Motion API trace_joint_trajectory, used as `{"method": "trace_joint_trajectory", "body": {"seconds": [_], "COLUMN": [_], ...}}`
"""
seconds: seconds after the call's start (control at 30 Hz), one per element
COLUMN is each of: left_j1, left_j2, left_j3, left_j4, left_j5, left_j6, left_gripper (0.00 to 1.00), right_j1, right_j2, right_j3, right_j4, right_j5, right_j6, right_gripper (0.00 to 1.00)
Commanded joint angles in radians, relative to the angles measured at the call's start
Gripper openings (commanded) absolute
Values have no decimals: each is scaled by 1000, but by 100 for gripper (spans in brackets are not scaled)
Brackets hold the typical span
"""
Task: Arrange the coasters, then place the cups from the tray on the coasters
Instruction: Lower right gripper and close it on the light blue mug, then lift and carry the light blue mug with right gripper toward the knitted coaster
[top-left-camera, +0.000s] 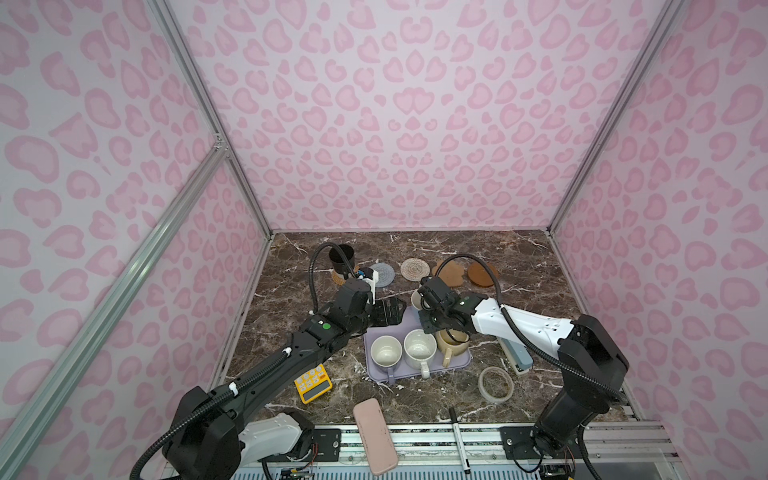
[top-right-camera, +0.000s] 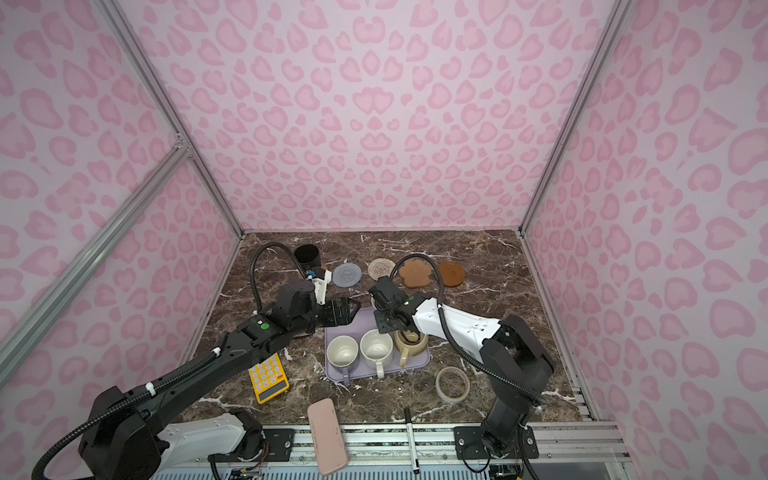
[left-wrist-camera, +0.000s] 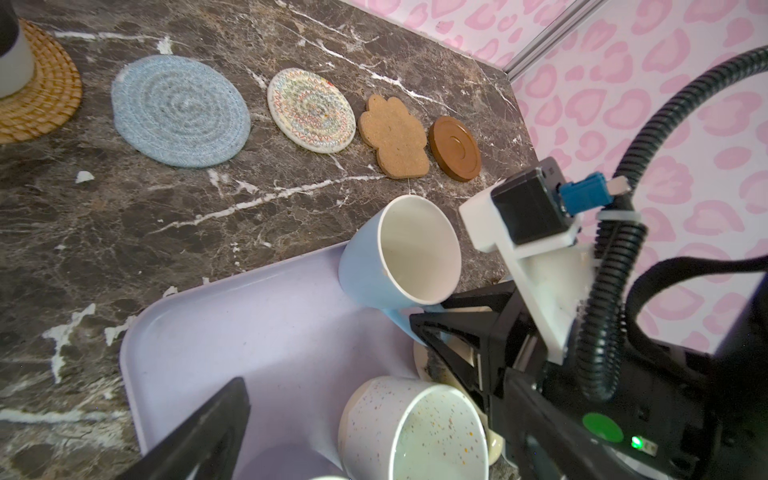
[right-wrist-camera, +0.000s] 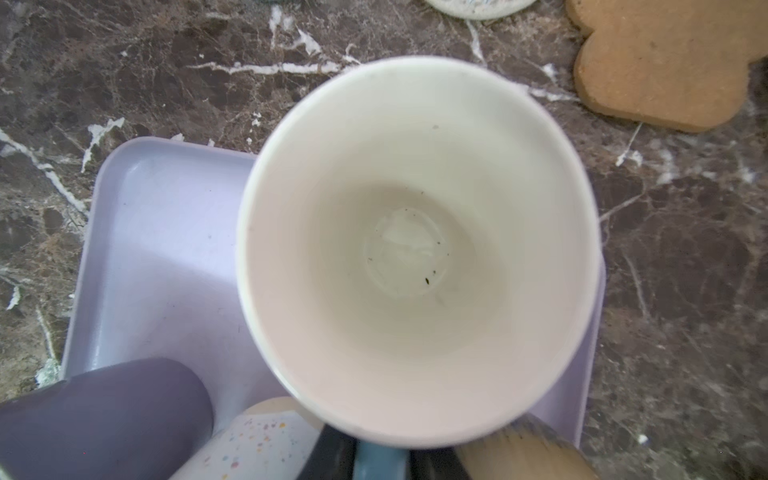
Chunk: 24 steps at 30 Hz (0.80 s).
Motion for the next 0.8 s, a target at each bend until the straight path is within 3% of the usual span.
{"method": "trace_joint_trajectory", "body": {"seconds": [0.0,0.1,0.43,0.77], "left_j1": [0,2,7,166], "left_j2": [-27,-57,-127,-99], "left_j3": [-12,-27,-88,-50], "left_j4": [9,8,69,107], "left_j5": [-51,-82,-116,98], "left_j6": [3,-4,-52,-60], "left_gripper": [97,97,97,97], "right_j1": [-1,0,26,29], "right_j2": [-18,-37,-92,14], "right_j3": [6,10,42,193], "right_j4": [24,42,60,115], "right_j5": [11,16,73,76], "right_j6": [-12,-14,-16,-1], "right_gripper": [10,4,0,0]}}
